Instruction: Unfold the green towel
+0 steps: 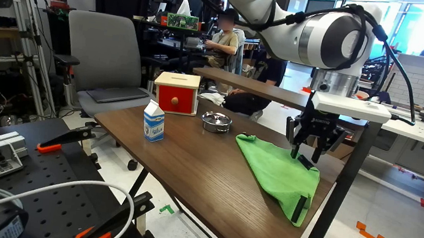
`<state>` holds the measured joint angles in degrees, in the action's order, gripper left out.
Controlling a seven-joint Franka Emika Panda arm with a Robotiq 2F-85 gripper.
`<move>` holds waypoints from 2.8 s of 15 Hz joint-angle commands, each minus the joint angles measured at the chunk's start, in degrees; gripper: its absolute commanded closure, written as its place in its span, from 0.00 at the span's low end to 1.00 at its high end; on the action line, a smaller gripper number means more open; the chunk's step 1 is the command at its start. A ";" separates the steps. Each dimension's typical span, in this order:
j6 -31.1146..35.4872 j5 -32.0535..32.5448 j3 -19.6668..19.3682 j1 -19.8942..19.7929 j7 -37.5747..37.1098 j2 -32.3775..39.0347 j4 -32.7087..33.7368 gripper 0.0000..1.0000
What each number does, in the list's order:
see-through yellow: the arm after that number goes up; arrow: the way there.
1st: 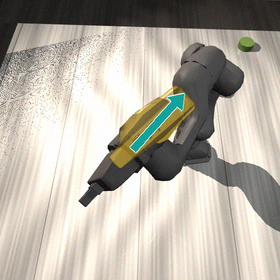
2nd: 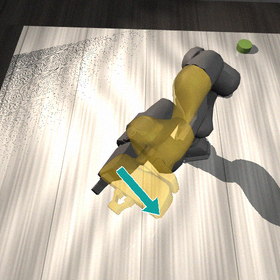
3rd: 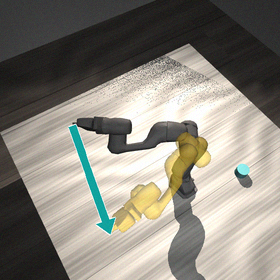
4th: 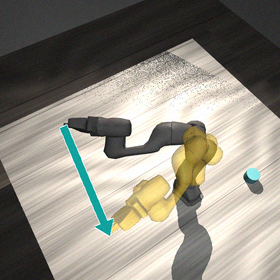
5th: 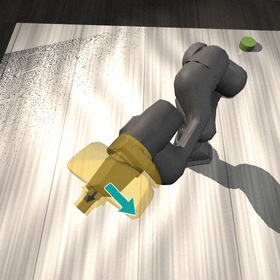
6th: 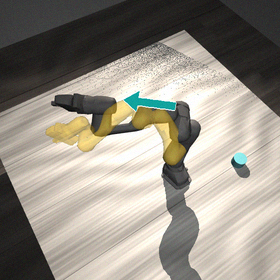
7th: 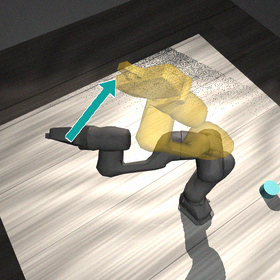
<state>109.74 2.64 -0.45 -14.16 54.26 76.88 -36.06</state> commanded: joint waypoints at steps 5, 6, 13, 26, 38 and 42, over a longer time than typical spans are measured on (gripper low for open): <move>-0.53 -0.42 0.51 -0.30 0.86 1.78 2.90 0.82; -0.46 -0.43 0.51 -0.29 0.83 1.78 2.90 0.92; 0.70 -0.83 0.87 -0.28 0.50 1.33 3.01 0.99; 4.42 -0.66 0.10 -0.21 -3.99 -2.95 -2.81 0.99; 15.67 -3.37 1.70 -0.01 -10.27 -19.05 -28.08 0.99; 15.79 -2.72 2.45 -0.60 -9.05 -26.00 -37.73 0.99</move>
<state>123.75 -0.18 0.94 -14.03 44.60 58.53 -62.90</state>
